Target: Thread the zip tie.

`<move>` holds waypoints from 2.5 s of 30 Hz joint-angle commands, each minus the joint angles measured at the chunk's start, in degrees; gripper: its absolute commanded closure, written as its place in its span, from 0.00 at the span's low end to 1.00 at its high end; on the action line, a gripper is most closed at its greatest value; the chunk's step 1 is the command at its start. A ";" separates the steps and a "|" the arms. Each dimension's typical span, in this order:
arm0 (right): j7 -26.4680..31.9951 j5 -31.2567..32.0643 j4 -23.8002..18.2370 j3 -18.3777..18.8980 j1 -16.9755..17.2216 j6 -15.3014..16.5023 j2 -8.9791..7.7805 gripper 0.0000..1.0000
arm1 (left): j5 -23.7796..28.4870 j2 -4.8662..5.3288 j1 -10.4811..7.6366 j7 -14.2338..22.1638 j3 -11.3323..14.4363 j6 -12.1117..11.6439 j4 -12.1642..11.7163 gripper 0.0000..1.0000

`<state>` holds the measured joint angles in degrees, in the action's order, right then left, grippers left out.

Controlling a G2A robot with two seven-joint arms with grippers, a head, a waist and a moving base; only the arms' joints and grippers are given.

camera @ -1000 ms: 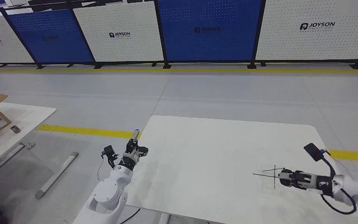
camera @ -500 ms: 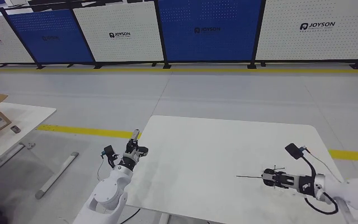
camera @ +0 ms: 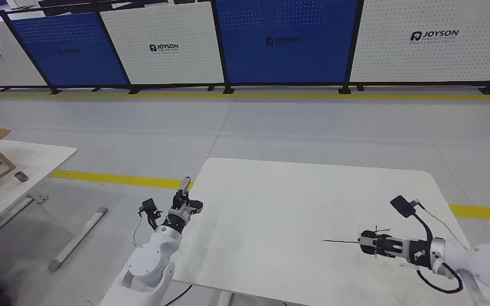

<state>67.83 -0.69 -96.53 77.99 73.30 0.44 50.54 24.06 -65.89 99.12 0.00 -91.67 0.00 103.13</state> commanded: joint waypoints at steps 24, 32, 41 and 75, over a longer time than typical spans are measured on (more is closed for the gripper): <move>8.72 -16.62 13.26 -15.99 -16.66 3.89 3.84 1.00 | 0.00 0.00 0.00 0.00 0.00 0.00 0.00 0.00; 8.72 -16.62 13.26 -15.99 -16.66 3.89 3.84 1.00 | 0.00 0.00 0.00 0.00 0.00 0.00 0.00 0.00; -2.38 -10.44 12.06 -17.01 -15.70 12.02 4.38 1.00 | 0.00 0.00 0.00 0.00 0.00 0.00 0.00 0.00; -10.49 7.15 9.71 -19.87 -17.11 19.04 4.92 1.00 | 0.00 0.00 0.00 0.00 0.00 0.00 0.00 0.00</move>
<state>57.41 4.62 -86.65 58.21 56.14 19.49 55.55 24.06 -65.89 99.12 0.00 -91.67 0.00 103.13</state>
